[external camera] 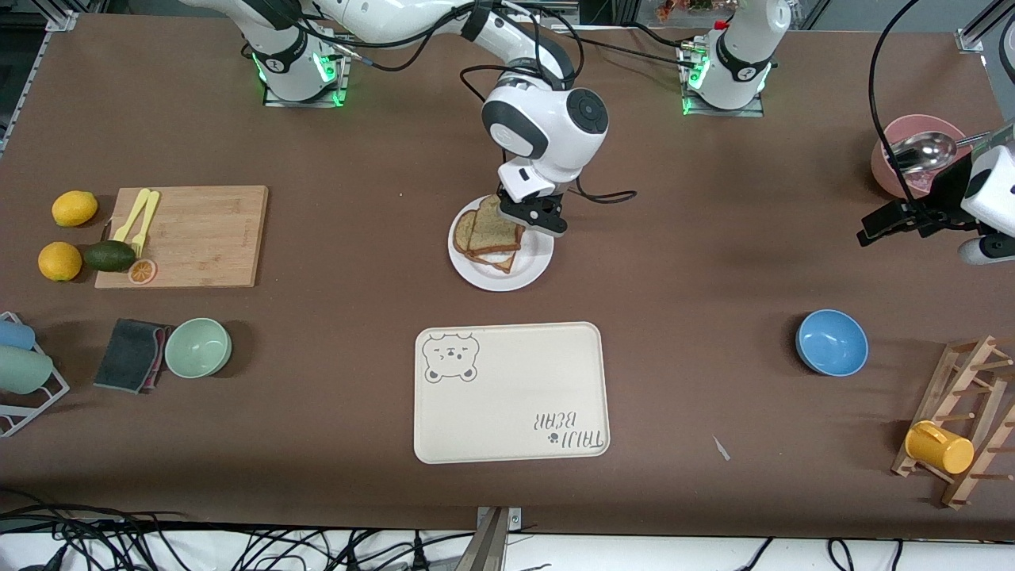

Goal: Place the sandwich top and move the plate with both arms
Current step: 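Carry the bread slice with the right gripper over the egg plate, then lower the bread onto the egg slice and open the right gripper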

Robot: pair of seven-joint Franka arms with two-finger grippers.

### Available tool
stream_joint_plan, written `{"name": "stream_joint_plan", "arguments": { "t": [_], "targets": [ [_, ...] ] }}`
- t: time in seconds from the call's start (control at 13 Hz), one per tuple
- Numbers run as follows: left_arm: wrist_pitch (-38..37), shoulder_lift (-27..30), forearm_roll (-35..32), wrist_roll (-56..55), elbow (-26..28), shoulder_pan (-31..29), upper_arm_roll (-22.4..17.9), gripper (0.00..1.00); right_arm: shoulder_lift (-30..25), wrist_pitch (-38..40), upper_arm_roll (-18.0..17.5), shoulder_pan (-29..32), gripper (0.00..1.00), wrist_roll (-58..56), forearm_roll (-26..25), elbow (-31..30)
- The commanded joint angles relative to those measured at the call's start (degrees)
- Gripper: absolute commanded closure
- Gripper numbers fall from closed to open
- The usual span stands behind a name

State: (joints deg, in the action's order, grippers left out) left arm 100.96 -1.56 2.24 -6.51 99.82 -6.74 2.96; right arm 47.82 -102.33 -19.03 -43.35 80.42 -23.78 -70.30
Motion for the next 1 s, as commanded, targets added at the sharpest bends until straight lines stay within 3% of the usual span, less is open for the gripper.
{"name": "stream_joint_plan", "arguments": {
  "t": [0.0,0.08,0.15,0.38,0.54,0.77,0.92],
  "targets": [
    [-0.07,-0.63,1.10,1.24,-0.60,0.15,-0.15,0.00,0.08,-0.32,1.27,-0.59,0.36,0.18,-0.74,0.43],
    [-0.15,-0.72,1.01,1.24,-0.60,0.15,-0.23,0.00,0.08,-0.32,1.71,-0.68,0.08,0.26,-0.91,-0.27],
    [-0.15,-0.90,1.01,1.24,-0.60,0.15,-0.23,0.00,-0.27,-0.93,2.85,-1.37,0.00,-0.34,-0.91,-1.50],
    [-0.07,-1.08,0.75,1.15,-0.60,0.24,-0.15,0.00,-4.21,-1.99,4.44,-1.21,0.00,-1.49,0.31,-2.47],
    [-0.15,-1.08,0.57,0.63,-0.68,0.50,0.91,0.00,-9.29,-2.17,7.41,-0.68,0.00,-3.58,5.03,-4.92],
    [-0.07,-1.16,0.57,0.63,-0.60,0.41,0.91,0.00,-22.46,-3.47,10.32,3.26,0.00,-15.09,9.72,-15.53],
    [-0.07,-1.16,0.57,0.54,-0.68,0.50,0.91,0.00,-27.50,-7.34,11.64,5.20,0.00,-15.99,11.99,-20.91]
  ]
}}
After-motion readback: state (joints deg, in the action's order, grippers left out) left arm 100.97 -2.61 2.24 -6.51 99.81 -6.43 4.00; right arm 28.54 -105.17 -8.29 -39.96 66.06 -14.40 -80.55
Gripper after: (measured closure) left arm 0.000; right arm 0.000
